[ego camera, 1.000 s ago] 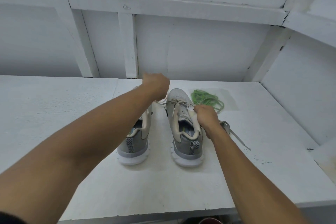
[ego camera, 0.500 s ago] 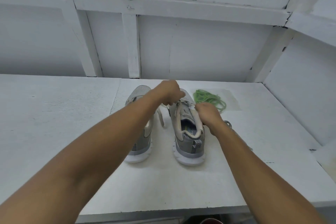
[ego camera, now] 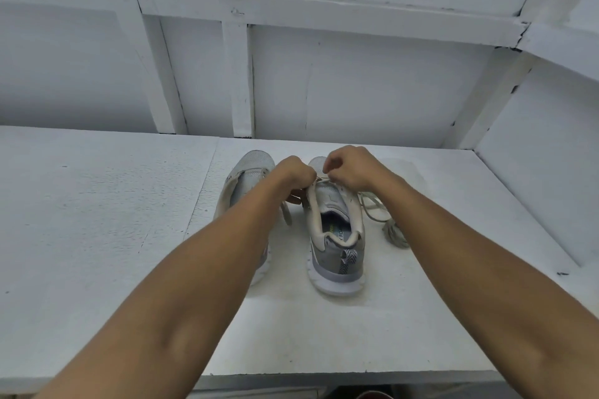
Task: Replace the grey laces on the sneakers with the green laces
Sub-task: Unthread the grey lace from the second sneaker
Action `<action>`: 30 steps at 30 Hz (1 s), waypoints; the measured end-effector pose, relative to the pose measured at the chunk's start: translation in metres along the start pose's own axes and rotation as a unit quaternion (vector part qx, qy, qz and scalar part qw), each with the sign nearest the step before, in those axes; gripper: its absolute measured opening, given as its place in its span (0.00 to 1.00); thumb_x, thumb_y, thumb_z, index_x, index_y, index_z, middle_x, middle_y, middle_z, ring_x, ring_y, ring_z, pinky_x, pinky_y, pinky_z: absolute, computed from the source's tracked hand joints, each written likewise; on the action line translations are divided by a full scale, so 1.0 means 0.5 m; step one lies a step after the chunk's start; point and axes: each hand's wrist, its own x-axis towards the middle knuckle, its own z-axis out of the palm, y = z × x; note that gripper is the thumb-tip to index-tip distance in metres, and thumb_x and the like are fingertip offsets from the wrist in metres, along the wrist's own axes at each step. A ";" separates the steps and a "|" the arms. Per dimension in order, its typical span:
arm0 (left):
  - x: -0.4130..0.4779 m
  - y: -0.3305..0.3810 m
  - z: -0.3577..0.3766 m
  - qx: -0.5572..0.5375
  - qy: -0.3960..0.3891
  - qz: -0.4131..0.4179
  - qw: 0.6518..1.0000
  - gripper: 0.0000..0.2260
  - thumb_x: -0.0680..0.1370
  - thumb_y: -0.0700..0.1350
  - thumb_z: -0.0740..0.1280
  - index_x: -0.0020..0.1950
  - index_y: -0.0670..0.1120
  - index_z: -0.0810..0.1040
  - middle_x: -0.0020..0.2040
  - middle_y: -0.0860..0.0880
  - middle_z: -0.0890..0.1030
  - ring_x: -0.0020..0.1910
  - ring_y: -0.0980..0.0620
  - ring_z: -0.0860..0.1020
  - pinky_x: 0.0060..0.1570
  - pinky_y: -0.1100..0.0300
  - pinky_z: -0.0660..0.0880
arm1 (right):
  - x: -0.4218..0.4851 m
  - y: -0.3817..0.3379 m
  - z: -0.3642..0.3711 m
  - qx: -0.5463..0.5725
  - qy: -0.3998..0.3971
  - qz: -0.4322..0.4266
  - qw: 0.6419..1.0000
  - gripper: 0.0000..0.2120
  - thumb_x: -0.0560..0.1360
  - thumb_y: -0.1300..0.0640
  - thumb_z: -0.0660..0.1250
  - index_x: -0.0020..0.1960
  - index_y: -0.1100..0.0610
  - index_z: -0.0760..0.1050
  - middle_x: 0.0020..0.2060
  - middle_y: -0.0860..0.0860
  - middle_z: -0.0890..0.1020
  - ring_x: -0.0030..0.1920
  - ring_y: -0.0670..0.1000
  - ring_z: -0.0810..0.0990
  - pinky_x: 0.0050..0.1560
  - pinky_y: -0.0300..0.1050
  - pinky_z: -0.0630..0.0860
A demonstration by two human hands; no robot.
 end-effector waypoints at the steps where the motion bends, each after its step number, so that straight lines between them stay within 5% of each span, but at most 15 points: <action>1: 0.000 -0.002 0.000 -0.009 -0.001 -0.005 1.000 0.07 0.78 0.36 0.58 0.43 0.40 0.73 0.36 0.43 0.76 0.31 0.48 0.76 0.32 0.57 0.78 | 0.009 -0.005 0.006 -0.027 -0.016 -0.007 0.999 0.08 0.72 0.61 0.66 0.46 0.50 0.81 0.48 0.50 0.83 0.51 0.51 0.80 0.52 0.44 0.77; 9: 0.006 -0.009 0.004 -0.035 -0.007 -0.030 0.999 0.07 0.79 0.37 0.59 0.43 0.42 0.74 0.36 0.45 0.78 0.30 0.50 0.76 0.31 0.60 0.74 | 0.035 -0.032 0.039 -0.170 -0.003 -0.016 0.985 0.03 0.71 0.53 0.71 0.44 0.50 0.78 0.44 0.50 0.76 0.44 0.54 0.75 0.42 0.42 0.69; 16: 0.013 -0.015 0.006 -0.044 0.007 -0.033 0.998 0.07 0.80 0.40 0.60 0.50 0.40 0.76 0.43 0.42 0.79 0.32 0.49 0.76 0.35 0.58 0.75 | 0.044 0.001 -0.009 -0.291 0.066 0.070 0.952 0.11 0.74 0.54 0.66 0.55 0.55 0.77 0.55 0.53 0.81 0.56 0.57 0.79 0.48 0.46 0.69; 19: 0.017 -0.016 0.008 -0.045 0.009 -0.030 0.998 0.09 0.80 0.39 0.60 0.54 0.38 0.78 0.44 0.41 0.79 0.33 0.49 0.76 0.39 0.55 0.76 | 0.045 0.011 -0.020 -0.260 0.015 0.110 0.959 0.14 0.74 0.55 0.67 0.59 0.55 0.75 0.59 0.53 0.78 0.59 0.57 0.77 0.54 0.48 0.71; 23: 0.018 -0.016 0.010 -0.037 0.014 -0.025 0.999 0.09 0.79 0.38 0.59 0.53 0.39 0.78 0.42 0.41 0.79 0.31 0.49 0.75 0.41 0.54 0.76 | 0.047 -0.020 0.021 -0.214 -0.062 -0.003 0.975 0.13 0.73 0.49 0.69 0.57 0.49 0.76 0.57 0.50 0.78 0.61 0.55 0.73 0.59 0.50 0.69; 26: 0.014 -0.015 0.007 -0.037 0.011 -0.028 0.999 0.07 0.79 0.38 0.59 0.49 0.41 0.76 0.39 0.43 0.78 0.31 0.49 0.75 0.40 0.55 0.76 | 0.045 -0.031 0.041 -0.271 -0.014 -0.027 0.962 0.07 0.75 0.51 0.66 0.52 0.50 0.76 0.53 0.51 0.79 0.60 0.55 0.73 0.58 0.51 0.67; 30: 0.016 -0.016 0.005 -0.047 -0.003 -0.033 0.998 0.07 0.79 0.38 0.59 0.51 0.41 0.77 0.40 0.43 0.78 0.33 0.49 0.75 0.36 0.57 0.74 | 0.044 -0.011 -0.006 -0.340 0.062 0.033 0.938 0.10 0.74 0.59 0.63 0.55 0.54 0.77 0.54 0.54 0.80 0.60 0.57 0.74 0.59 0.52 0.68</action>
